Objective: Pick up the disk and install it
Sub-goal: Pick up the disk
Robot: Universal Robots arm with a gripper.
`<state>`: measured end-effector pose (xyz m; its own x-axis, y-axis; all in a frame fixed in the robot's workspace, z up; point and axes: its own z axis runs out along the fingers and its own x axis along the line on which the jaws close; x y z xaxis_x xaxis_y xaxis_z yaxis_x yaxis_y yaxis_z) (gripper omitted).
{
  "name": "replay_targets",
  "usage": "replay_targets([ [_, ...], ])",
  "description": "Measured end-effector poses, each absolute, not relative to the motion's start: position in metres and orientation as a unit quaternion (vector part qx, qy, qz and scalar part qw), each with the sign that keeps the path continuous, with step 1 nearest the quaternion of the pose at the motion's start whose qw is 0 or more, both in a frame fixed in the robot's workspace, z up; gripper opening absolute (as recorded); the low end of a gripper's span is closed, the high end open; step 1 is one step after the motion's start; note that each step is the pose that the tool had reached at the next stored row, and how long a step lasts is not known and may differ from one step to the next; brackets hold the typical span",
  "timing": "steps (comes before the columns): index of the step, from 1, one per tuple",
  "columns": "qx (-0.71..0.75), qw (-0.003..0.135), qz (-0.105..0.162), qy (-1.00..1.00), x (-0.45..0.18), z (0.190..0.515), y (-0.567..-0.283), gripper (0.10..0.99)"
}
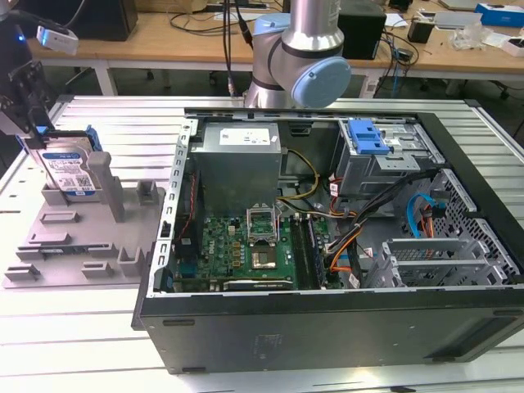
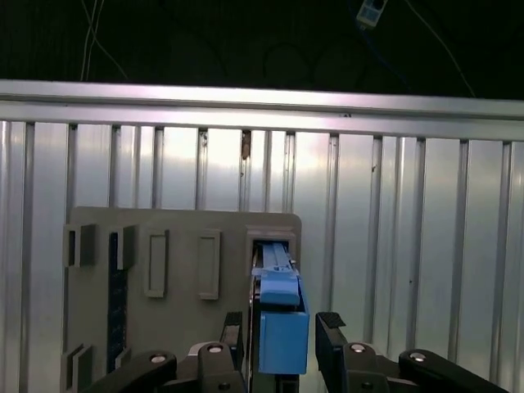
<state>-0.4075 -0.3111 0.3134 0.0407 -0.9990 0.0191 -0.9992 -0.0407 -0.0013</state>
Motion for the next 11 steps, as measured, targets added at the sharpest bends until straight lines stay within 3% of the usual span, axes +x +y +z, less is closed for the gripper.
replay_targets([
  [11, 0.714, 0.007, 0.007, -0.7, -0.4075, 0.3083, -0.3111, 0.482],
])
